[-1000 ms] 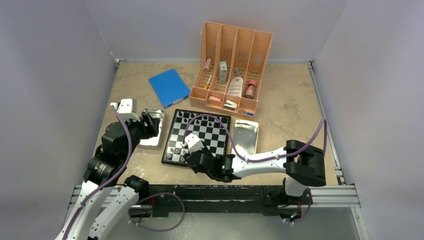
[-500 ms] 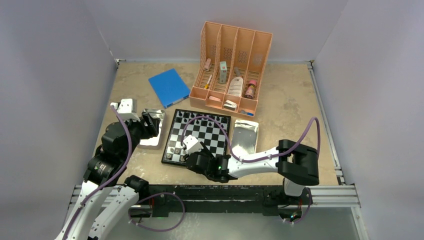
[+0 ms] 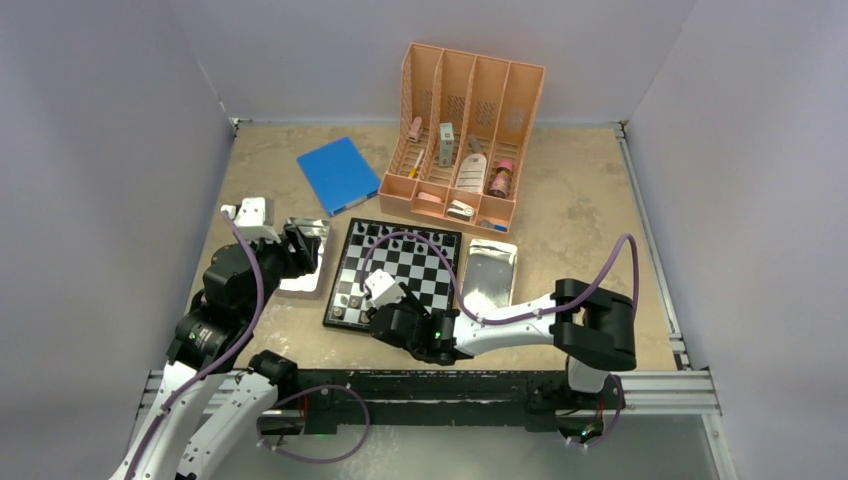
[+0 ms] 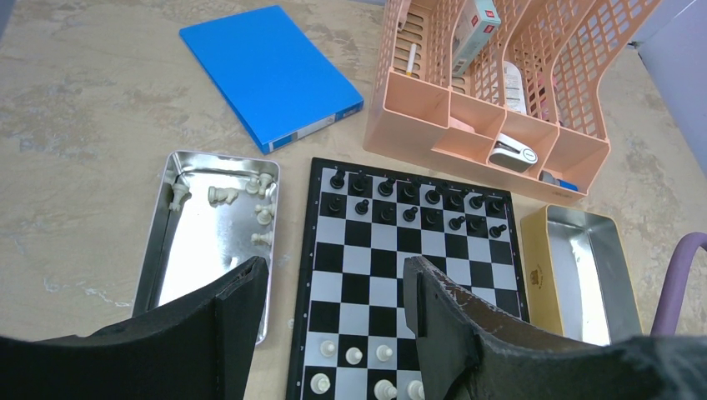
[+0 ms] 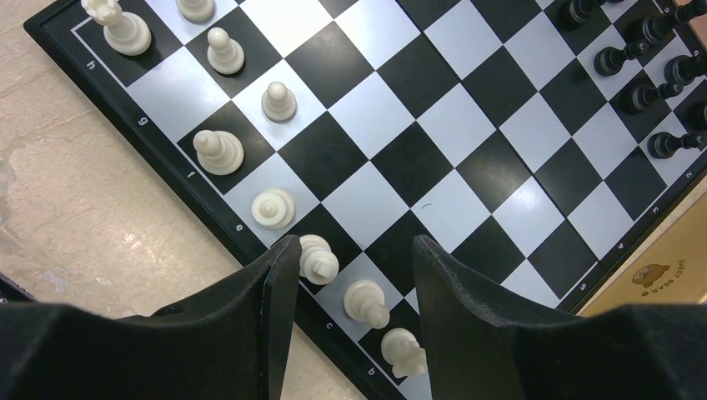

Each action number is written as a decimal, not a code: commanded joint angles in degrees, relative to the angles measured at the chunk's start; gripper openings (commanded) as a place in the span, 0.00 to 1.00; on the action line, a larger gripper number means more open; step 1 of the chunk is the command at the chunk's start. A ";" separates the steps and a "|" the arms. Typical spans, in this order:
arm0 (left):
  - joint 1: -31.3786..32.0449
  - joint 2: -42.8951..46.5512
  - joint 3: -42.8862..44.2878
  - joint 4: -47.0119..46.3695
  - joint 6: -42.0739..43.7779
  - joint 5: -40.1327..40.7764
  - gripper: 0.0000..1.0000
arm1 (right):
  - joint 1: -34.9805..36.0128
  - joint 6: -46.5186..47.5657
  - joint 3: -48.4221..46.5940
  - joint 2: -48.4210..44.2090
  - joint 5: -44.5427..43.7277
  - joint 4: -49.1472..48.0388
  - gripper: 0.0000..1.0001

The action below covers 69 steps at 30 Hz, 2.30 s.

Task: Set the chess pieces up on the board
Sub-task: Place the chess piece on the chessboard.

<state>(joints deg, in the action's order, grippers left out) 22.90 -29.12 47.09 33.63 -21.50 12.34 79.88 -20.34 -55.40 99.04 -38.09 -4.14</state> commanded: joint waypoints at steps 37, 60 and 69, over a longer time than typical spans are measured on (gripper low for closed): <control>-0.04 0.10 0.22 -1.46 -0.04 0.14 0.61 | 0.39 0.66 -1.82 1.90 -0.13 0.45 0.60; -0.04 -8.05 1.41 0.54 -4.42 -2.17 0.54 | 0.37 0.10 0.03 -15.16 7.06 1.39 0.65; -1.64 -26.70 6.74 4.20 -4.63 2.41 0.46 | 0.37 -1.13 7.67 -35.47 7.19 -2.86 0.62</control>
<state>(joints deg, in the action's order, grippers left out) 22.81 -50.78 49.67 37.06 -24.97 12.29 79.90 -20.49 -50.15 70.57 -30.41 -3.84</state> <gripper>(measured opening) 0.480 0.624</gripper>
